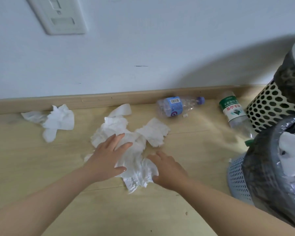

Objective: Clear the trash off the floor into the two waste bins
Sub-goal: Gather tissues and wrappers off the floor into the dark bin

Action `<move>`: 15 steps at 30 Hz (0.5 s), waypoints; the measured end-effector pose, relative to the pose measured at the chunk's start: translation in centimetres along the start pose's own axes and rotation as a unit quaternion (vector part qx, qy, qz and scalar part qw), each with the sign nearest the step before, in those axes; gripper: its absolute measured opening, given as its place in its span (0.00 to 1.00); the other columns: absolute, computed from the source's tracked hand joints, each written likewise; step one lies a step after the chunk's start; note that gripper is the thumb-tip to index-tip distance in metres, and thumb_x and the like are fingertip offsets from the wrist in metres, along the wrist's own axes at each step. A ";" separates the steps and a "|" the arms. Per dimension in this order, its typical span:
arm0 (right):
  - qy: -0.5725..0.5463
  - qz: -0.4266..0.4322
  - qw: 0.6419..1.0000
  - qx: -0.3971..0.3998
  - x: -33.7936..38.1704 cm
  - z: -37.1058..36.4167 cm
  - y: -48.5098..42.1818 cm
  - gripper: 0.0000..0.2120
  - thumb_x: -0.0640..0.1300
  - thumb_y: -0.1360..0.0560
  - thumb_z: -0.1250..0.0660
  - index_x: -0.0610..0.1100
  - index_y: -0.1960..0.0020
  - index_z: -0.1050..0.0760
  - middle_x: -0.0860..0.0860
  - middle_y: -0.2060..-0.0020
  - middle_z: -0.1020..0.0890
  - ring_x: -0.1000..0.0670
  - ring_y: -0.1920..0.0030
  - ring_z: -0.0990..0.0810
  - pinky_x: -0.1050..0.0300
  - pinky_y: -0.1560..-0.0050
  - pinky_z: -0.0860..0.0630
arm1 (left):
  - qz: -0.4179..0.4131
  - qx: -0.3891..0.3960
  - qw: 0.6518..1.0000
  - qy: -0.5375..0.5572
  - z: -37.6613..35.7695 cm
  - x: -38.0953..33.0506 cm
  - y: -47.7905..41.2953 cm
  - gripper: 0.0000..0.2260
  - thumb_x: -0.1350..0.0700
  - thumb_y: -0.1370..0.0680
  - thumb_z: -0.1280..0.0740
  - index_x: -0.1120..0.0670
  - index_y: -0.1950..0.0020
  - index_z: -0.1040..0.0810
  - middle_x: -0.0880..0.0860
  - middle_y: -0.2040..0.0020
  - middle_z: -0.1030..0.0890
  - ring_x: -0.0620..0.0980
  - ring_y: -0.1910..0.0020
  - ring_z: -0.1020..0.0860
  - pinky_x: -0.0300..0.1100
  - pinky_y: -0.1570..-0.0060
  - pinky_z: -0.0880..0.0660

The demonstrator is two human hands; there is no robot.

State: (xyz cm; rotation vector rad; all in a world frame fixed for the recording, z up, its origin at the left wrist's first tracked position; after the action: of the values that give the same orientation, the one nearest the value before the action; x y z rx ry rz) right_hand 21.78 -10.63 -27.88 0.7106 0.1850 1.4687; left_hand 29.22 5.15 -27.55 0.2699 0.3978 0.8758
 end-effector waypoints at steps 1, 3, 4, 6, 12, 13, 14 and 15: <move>0.027 0.003 1.000 0.006 0.3 -0.8 0.0 0.30 0.47 0.25 0.37 0.54 0.26 0.45 0.50 0.25 0.45 0.42 0.31 0.38 0.50 0.37 0.32 | -0.010 0.002 1.000 0.003 -0.8 0.0 0.2 0.35 0.43 0.25 0.37 0.35 0.29 0.60 0.48 0.23 0.59 0.52 0.24 0.57 0.49 0.28 0.48; 0.096 0.035 0.995 0.008 1.5 -1.9 -0.1 0.27 0.47 0.25 0.36 0.53 0.28 0.41 0.47 0.26 0.43 0.41 0.32 0.38 0.49 0.40 0.33 | -0.041 0.011 0.999 -0.011 -2.1 -0.3 0.9 0.37 0.43 0.27 0.38 0.30 0.31 0.63 0.49 0.23 0.50 0.54 0.24 0.45 0.52 0.32 0.36; 0.115 0.071 0.991 -0.012 2.1 -2.2 -0.1 0.26 0.46 0.28 0.31 0.52 0.32 0.34 0.46 0.29 0.36 0.41 0.36 0.33 0.50 0.45 0.30 | -0.053 0.011 0.998 -0.026 -2.7 -0.2 1.1 0.38 0.42 0.29 0.38 0.31 0.29 0.62 0.51 0.24 0.41 0.55 0.28 0.35 0.52 0.39 0.28; 0.161 0.112 0.980 -0.030 3.1 -2.3 -0.1 0.26 0.46 0.50 0.20 0.53 0.53 0.21 0.50 0.52 0.20 0.48 0.58 0.21 0.58 0.67 0.31 | -0.060 -0.014 0.996 -0.066 -3.4 0.3 1.2 0.43 0.42 0.37 0.30 0.37 0.26 0.48 0.50 0.35 0.25 0.53 0.41 0.22 0.45 0.56 0.20; 0.113 0.093 0.989 0.014 1.5 -1.6 -0.6 0.10 0.37 0.24 0.41 0.42 0.43 0.28 0.46 0.56 0.33 0.45 0.56 0.33 0.57 0.67 0.42 | -0.070 -0.045 0.995 0.060 -1.5 0.0 1.0 0.19 0.63 0.25 0.36 0.44 0.38 0.23 0.46 0.51 0.21 0.47 0.53 0.21 0.36 0.58 0.26; 0.094 0.067 0.993 0.027 0.8 -1.3 -0.7 0.10 0.38 0.23 0.43 0.42 0.43 0.28 0.45 0.54 0.31 0.45 0.55 0.31 0.57 0.64 0.39 | -0.040 -0.006 0.996 0.075 -1.4 0.3 0.7 0.18 0.62 0.22 0.40 0.44 0.37 0.24 0.45 0.49 0.22 0.46 0.49 0.23 0.35 0.54 0.28; 0.063 0.046 0.996 0.037 0.3 -1.2 -0.8 0.11 0.39 0.22 0.44 0.44 0.43 0.28 0.45 0.51 0.27 0.44 0.54 0.29 0.58 0.61 0.36 | -0.021 0.027 0.996 0.084 -1.0 0.4 0.4 0.18 0.61 0.21 0.43 0.44 0.36 0.25 0.44 0.49 0.23 0.43 0.48 0.25 0.33 0.52 0.30; 0.030 0.023 0.998 0.051 -0.3 -1.1 -0.9 0.11 0.40 0.23 0.44 0.45 0.43 0.27 0.46 0.48 0.25 0.45 0.52 0.27 0.58 0.59 0.35 | -0.014 0.053 0.995 0.083 -0.4 0.4 0.0 0.18 0.61 0.21 0.43 0.43 0.37 0.24 0.42 0.50 0.25 0.41 0.49 0.27 0.31 0.54 0.32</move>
State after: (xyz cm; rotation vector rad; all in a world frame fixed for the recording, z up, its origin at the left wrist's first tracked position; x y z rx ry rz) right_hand 21.93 -10.54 -29.37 0.7568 0.2937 1.5341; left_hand 29.22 5.49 -28.01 0.2899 0.6020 0.8537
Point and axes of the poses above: each hand's wrist, its own y-axis away from the middle knuckle, its own z-axis out of the back of the hand, x = y × z, the point moved 6 cm from there along -y, towards the middle knuckle
